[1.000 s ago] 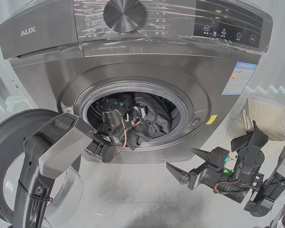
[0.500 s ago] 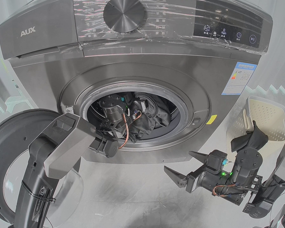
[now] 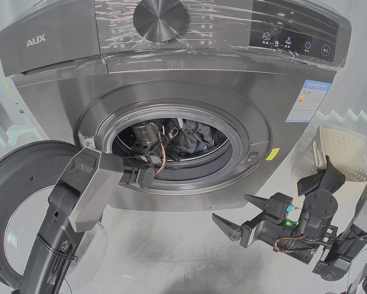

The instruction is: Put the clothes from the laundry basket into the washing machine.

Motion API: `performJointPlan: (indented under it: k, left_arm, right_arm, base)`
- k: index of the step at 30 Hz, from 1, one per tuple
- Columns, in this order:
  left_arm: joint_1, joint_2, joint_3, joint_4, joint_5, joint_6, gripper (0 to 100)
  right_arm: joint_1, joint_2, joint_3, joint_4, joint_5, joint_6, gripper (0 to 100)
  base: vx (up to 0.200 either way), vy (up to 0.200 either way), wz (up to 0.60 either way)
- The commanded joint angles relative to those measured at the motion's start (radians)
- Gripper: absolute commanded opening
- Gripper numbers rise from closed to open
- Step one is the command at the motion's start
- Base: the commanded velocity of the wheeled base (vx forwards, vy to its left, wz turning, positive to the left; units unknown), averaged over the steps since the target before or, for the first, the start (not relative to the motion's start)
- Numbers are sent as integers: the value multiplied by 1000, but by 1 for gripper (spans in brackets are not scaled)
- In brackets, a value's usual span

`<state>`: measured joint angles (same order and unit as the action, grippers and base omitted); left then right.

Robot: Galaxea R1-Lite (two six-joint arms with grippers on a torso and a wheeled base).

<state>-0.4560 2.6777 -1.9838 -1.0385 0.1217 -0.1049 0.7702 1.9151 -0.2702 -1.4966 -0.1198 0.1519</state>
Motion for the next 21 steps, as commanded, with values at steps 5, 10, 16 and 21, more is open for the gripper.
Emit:
performJointPlan:
  k: [5, 10, 16, 21]
  left_arm:
    - [-4, 1, 13, 9, 13, -4, 100]
    - [-20, -111, 212, 57, 4, -7, 100]
    - [-35, -231, 431, 167, -36, -4, 100]
    - [-44, -295, 548, 261, -42, 10, 100]
  right_arm:
    - [-2, 9, -1, -1, 0, 0, 100]
    - [-2, 10, -1, -1, 0, 0, 100]
    - [0, 12, -1, -1, 0, 0, 100]
    - [3, 10, -1, -1, 0, 0, 100]
  base:
    - [0, 0, 0]
    - [0, 0, 0]
    - [0, 0, 0]
    - [0, 0, 0]
